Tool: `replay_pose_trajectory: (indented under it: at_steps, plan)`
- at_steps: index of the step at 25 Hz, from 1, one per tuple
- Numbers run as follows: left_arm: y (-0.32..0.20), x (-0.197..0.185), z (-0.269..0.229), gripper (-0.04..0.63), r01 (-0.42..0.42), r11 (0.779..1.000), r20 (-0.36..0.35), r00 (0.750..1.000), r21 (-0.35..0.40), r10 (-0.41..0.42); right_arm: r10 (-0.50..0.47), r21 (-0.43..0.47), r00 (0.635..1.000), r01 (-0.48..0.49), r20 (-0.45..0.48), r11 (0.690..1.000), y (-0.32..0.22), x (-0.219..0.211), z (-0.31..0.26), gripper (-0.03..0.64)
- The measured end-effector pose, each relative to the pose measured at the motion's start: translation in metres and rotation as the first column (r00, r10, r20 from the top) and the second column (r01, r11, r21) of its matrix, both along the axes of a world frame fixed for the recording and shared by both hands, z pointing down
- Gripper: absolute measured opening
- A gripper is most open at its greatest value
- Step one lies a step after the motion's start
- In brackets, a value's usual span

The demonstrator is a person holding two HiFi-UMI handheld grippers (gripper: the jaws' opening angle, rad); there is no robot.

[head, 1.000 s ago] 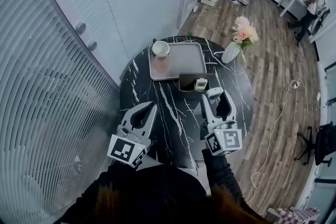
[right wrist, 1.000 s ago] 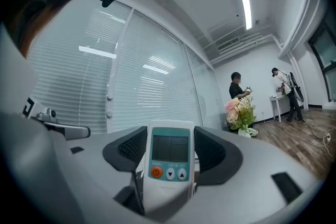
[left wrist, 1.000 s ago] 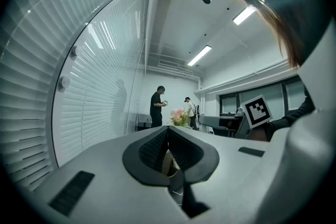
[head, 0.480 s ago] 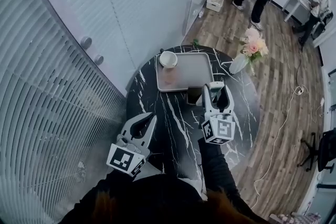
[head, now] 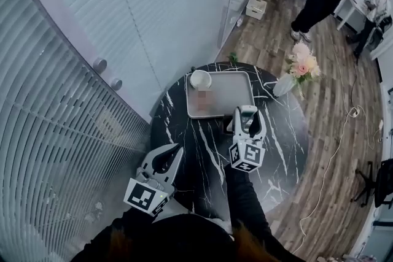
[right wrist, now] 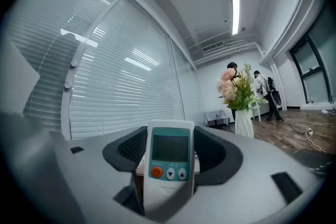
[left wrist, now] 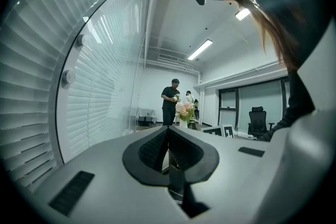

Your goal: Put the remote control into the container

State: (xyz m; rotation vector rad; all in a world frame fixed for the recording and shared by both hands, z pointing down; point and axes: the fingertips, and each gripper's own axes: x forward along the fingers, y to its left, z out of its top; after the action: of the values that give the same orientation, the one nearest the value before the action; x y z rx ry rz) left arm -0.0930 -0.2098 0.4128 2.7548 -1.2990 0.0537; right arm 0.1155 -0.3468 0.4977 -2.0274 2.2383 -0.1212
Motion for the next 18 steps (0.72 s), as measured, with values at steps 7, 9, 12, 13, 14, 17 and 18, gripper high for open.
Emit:
replay_pose_trajectory:
  at_steps: [7,9,12,13,14,17,18]
  plan:
    - [-0.008,0.004,0.003,0.009,-0.002,1.000,0.003,1.000,-0.002,0.002,-0.012,-0.071,0.999,0.010,-0.037,0.997,0.000,-0.008,0.033,0.281]
    - [-0.010,0.007,0.003,0.009,0.000,1.000,0.001,1.000,-0.002,0.000,-0.032,-0.105,0.998,0.025,-0.060,0.994,0.004,-0.013,0.044,0.279]
    - [-0.014,0.012,0.003,0.009,-0.001,1.000,-0.002,1.000,0.002,0.001,-0.056,-0.153,0.995,0.043,-0.084,0.987,0.011,-0.016,0.058,0.279]
    - [-0.014,0.014,0.003,0.009,-0.001,1.000,-0.004,1.000,0.002,0.001,-0.066,-0.169,0.993,0.050,-0.093,0.984,0.013,-0.018,0.063,0.279]
    - [-0.014,0.016,0.003,0.009,0.000,1.000,-0.006,1.000,0.001,0.000,-0.078,-0.185,0.992,0.059,-0.102,0.981,0.016,-0.020,0.067,0.279]
    - [-0.016,0.023,0.001,0.009,-0.003,1.000,-0.019,1.000,0.002,0.004,-0.117,-0.232,0.984,0.084,-0.131,0.969,0.022,-0.023,0.080,0.278]
    - [-0.017,0.026,0.000,0.009,-0.007,1.000,-0.024,1.000,0.005,0.007,-0.128,-0.243,0.982,0.091,-0.139,0.966,0.023,-0.024,0.083,0.276]
